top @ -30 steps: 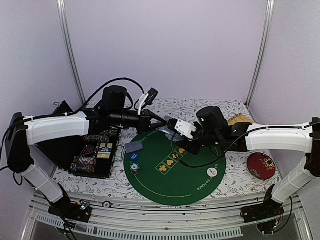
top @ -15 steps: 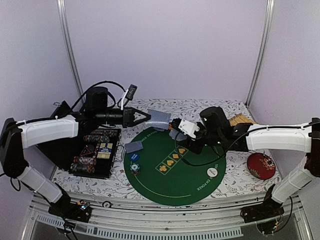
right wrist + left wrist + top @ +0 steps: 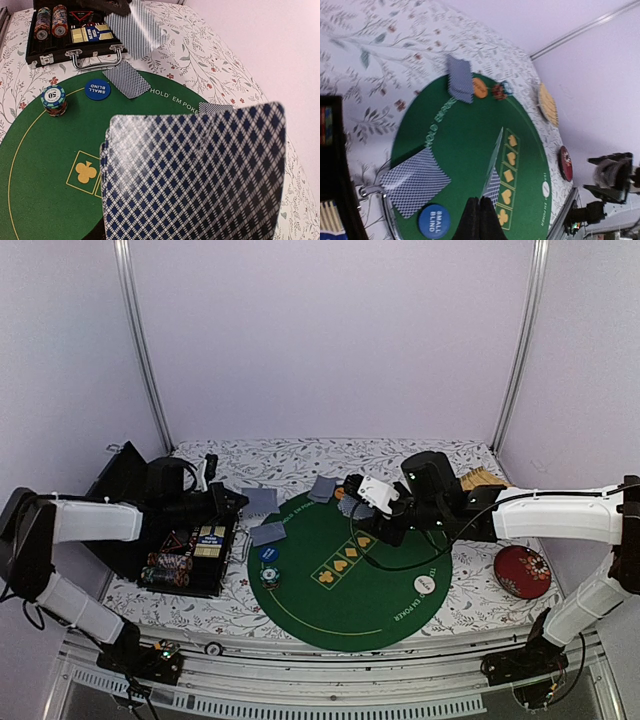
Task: Distribute texas hold em gaming equipment
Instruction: Distribute the poker card in the small blind area.
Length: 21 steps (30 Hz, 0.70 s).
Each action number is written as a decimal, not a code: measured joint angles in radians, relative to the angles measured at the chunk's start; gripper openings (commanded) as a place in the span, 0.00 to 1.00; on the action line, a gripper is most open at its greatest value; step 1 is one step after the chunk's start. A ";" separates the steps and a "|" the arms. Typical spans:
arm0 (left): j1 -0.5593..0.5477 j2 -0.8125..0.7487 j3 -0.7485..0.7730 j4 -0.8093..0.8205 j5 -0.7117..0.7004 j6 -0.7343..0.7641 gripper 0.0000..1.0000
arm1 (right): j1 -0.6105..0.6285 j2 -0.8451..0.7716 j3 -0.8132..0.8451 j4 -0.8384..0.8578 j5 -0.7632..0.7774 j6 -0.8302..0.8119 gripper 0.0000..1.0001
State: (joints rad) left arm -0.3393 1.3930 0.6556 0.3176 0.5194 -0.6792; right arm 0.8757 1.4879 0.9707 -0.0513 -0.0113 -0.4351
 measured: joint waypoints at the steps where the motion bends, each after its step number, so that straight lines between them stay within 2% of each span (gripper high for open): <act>1: 0.005 0.031 -0.018 0.010 -0.022 -0.018 0.00 | 0.000 0.000 0.000 0.000 -0.001 0.000 0.46; 7: 0.008 0.203 -0.051 0.089 -0.103 -0.105 0.00 | 0.000 0.000 0.000 0.000 -0.002 0.001 0.46; 13: 0.010 0.304 -0.051 0.154 -0.108 -0.164 0.00 | 0.000 0.000 -0.004 0.000 -0.002 0.004 0.46; 14: 0.010 0.307 -0.053 0.159 -0.109 -0.171 0.03 | 0.000 0.000 -0.005 0.000 -0.002 0.005 0.46; 16: 0.009 0.307 -0.061 0.172 -0.112 -0.183 0.22 | 0.000 0.000 -0.008 0.000 -0.002 0.005 0.46; 18: 0.007 0.306 -0.069 0.175 -0.121 -0.188 0.34 | 0.000 0.000 -0.009 -0.001 -0.002 0.005 0.46; 21: 0.005 0.286 -0.071 0.163 -0.142 -0.195 0.42 | 0.000 0.000 -0.009 -0.001 -0.003 0.005 0.46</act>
State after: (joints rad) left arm -0.3340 1.6794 0.5850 0.4801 0.3771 -0.8745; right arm 0.8757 1.4879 0.9615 -0.0521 -0.0139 -0.4297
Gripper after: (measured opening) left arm 0.333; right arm 0.463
